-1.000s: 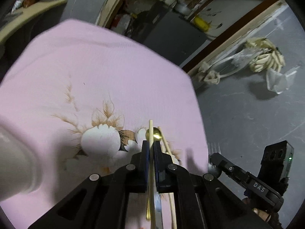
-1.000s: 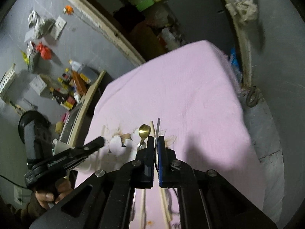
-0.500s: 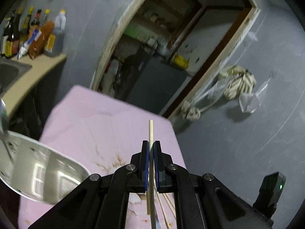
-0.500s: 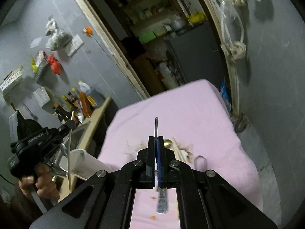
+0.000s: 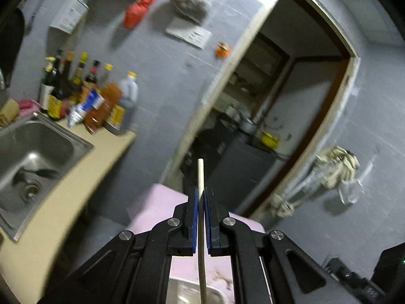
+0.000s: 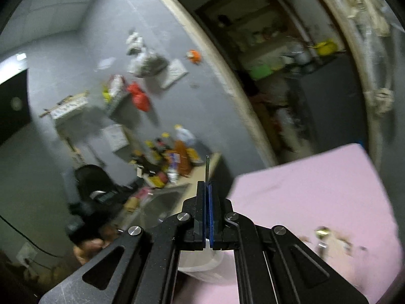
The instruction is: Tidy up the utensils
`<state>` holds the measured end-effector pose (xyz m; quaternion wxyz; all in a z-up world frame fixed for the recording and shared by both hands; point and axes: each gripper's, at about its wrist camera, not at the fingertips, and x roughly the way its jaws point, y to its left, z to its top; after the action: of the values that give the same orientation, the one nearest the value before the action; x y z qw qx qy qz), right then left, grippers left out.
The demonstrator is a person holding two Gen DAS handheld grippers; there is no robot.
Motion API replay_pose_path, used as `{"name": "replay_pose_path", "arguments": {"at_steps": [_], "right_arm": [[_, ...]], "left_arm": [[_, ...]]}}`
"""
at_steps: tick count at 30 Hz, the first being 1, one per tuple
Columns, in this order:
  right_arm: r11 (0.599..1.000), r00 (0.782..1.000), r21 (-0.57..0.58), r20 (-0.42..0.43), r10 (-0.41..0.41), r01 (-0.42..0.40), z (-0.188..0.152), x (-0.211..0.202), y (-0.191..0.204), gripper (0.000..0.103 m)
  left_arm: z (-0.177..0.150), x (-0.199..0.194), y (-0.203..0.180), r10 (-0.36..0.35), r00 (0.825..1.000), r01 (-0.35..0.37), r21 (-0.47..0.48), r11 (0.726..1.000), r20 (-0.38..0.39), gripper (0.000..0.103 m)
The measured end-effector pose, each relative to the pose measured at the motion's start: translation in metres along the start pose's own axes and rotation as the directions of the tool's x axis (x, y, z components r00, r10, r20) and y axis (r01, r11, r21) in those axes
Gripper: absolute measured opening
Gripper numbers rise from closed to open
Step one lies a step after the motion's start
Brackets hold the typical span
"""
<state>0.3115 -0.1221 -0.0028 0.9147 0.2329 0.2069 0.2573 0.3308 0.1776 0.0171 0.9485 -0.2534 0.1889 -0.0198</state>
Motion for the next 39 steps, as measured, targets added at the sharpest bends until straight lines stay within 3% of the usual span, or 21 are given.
{"name": "replay_pose_path", "arguments": {"at_steps": [6, 9, 20, 31, 39], "right_arm": [[0.981, 0.982, 0.060, 0.029, 0.185, -0.186, 0.006, 0.050, 0.028, 0.002], [0.976, 0.978, 0.063, 0.015, 0.206, -0.206, -0.004, 0.071, 0.034, 0.002], [0.983, 0.983, 0.118, -0.103, 0.150, -0.137, -0.056, 0.123, 0.012, 0.002], [0.989, 0.981, 0.120, -0.161, 0.106, -0.087, -0.069, 0.123, 0.003, 0.003], [0.992, 0.979, 0.113, -0.186, 0.080, -0.060, -0.071, 0.111, 0.002, 0.003]], "left_arm": [[0.020, -0.003, 0.036, 0.070, 0.995, -0.069, -0.022, 0.997, 0.068, 0.005], [0.024, 0.002, 0.050, 0.102, 0.991, -0.100, -0.033, 0.994, 0.088, 0.005], [-0.001, 0.023, 0.073, 0.144, 0.985, -0.141, -0.040, 0.989, 0.093, 0.005], [-0.019, 0.026, 0.071, 0.128, 0.989, -0.130, 0.021, 0.991, 0.072, 0.005], [-0.025, 0.016, 0.066, 0.133, 0.991, -0.133, 0.090, 0.987, 0.013, 0.006]]}}
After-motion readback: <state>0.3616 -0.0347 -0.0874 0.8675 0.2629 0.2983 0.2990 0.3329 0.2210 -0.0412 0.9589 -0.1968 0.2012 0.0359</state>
